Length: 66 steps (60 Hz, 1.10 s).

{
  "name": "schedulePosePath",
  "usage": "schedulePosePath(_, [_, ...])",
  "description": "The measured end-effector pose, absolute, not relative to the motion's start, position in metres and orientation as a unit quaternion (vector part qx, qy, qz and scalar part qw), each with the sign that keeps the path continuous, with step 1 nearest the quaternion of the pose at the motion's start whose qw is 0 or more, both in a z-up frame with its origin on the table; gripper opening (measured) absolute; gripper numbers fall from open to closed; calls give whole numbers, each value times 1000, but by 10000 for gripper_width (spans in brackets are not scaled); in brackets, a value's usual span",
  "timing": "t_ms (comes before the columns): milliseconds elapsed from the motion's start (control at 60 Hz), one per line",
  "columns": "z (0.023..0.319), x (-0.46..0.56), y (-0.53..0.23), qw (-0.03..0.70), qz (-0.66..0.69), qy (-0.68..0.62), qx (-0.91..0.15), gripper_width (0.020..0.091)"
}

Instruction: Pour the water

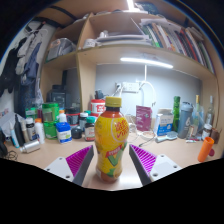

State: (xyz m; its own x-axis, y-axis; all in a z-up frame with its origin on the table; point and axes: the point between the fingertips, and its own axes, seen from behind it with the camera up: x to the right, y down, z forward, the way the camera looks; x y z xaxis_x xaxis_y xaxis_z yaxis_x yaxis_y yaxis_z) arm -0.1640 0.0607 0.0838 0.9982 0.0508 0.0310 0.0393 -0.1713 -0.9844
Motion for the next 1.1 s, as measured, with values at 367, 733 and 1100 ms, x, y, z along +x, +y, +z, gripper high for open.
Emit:
schedulePosePath(367, [75,-159,94,643,15,1,-765,335])
schedulePosePath(733, [235,-13,58,674,308,229,-631,333])
schedulePosePath(1100, [183,105,48,406,641,499,-419,332])
